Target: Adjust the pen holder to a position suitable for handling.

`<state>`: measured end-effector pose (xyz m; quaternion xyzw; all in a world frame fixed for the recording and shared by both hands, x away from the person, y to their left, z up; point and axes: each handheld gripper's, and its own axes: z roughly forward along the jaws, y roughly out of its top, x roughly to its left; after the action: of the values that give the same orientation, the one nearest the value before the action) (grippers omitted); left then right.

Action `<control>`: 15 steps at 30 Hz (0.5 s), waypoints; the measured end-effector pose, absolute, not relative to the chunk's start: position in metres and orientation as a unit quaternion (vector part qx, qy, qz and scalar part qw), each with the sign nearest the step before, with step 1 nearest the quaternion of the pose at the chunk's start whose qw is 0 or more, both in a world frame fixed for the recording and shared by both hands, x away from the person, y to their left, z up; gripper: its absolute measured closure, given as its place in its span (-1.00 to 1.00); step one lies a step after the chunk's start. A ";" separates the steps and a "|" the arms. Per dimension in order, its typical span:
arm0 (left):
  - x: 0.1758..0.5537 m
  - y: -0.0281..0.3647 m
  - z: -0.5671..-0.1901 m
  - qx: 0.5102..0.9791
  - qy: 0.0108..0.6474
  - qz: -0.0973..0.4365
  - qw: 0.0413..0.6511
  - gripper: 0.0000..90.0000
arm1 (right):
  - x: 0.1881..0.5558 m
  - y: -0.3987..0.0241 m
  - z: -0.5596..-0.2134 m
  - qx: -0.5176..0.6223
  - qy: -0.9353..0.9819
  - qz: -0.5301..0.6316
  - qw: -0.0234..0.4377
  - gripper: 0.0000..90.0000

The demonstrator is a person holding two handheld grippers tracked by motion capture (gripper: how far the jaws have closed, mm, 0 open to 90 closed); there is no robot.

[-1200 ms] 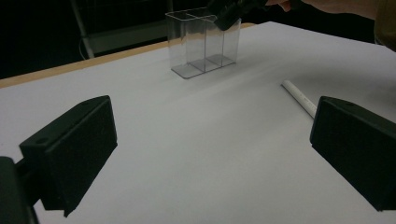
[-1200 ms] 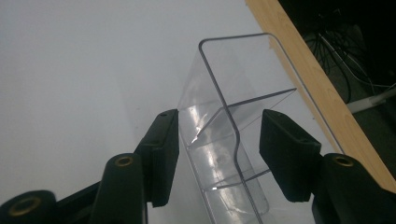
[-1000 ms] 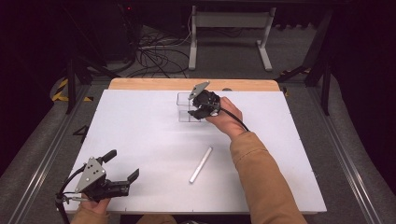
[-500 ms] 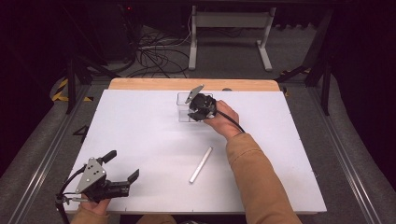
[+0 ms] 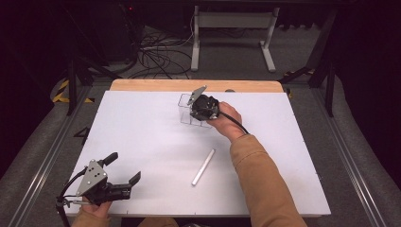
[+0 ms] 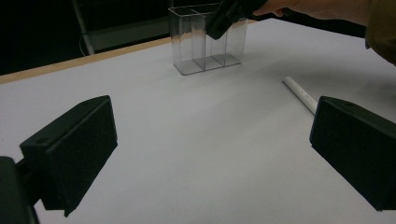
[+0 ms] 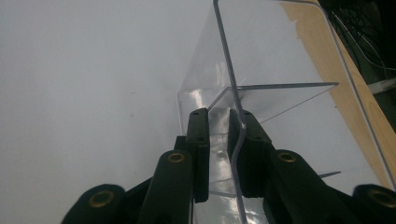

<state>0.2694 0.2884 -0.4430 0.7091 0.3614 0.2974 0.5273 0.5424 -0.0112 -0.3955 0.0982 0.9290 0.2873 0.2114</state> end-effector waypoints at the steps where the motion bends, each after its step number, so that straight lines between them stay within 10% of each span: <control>1: 0.270 0.288 -0.443 0.709 0.361 0.297 0.527 -0.97 | 0.543 -0.012 -0.394 0.099 0.929 0.292 0.207 0.79; 15: 0.271 0.286 -0.443 0.711 0.359 0.297 0.526 -0.97 | 0.514 -0.021 -0.367 0.067 0.931 0.317 0.167 0.96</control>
<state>0.2707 0.2855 -0.4430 0.7112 0.3590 0.2973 0.5263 0.5143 -0.0206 -0.3674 0.0672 0.9312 0.3172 0.1667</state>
